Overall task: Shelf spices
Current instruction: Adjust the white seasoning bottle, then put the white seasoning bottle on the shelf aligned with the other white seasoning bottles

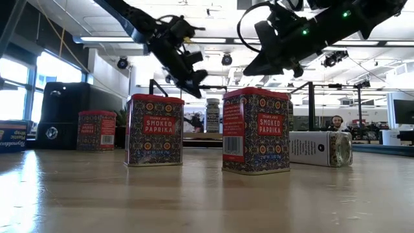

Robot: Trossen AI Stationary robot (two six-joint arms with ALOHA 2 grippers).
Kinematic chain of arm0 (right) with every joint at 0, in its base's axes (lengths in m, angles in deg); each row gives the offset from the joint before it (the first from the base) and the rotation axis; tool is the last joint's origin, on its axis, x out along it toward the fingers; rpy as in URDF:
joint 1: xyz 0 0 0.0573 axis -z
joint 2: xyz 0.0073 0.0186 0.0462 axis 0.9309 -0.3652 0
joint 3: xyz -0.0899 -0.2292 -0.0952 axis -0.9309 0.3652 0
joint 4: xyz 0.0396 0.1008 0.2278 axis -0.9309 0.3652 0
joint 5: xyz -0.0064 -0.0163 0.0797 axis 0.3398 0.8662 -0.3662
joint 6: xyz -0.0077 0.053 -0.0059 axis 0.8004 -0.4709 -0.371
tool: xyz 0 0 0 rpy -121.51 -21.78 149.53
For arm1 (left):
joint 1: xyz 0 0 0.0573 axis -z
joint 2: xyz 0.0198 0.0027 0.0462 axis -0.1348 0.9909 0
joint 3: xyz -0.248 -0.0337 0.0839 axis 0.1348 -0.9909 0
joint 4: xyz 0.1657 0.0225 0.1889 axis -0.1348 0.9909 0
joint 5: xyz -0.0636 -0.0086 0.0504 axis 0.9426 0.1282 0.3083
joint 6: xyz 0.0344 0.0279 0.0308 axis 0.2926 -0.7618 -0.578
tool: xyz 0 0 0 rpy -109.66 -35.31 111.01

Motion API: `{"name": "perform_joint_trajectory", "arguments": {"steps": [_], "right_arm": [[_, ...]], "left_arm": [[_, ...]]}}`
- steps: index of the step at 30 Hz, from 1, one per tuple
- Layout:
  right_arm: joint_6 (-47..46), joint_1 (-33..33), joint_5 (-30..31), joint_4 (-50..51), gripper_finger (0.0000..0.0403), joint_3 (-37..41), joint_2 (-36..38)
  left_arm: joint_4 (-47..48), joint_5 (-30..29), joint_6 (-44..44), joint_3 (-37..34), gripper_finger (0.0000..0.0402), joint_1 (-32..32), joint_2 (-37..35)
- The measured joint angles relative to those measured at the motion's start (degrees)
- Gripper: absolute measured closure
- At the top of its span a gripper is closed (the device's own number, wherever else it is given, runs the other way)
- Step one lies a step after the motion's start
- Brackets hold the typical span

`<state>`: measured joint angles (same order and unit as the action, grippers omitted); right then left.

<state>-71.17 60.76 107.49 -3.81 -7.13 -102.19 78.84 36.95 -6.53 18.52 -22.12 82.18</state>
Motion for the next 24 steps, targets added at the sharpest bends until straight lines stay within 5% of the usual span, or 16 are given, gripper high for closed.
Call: {"name": "perform_joint_trajectory", "arguments": {"steps": [6, 14, 21, 24], "right_arm": [[4.5, -4.6, 2.3, -0.3, 0.0403, 0.0, 1.8], [-1.1, -5.0, -15.9, 8.4, 0.0395, -4.0, 2.5], [-11.2, -4.8, -25.6, 42.5, 0.0293, -17.2, 1.6], [-15.0, -4.8, -26.0, 48.4, 0.0234, -19.6, -0.3]], "left_arm": [[9.6, -0.9, -2.8, 0.0, 0.0401, 2.5, -9.7], [16.0, -4.6, -0.8, -10.4, 0.0401, 11.5, -30.1], [15.9, -5.9, 11.2, -25.4, 0.0401, 19.9, -45.6], [15.5, -9.7, 15.3, -30.1, 0.0401, 22.7, -49.1]]}}
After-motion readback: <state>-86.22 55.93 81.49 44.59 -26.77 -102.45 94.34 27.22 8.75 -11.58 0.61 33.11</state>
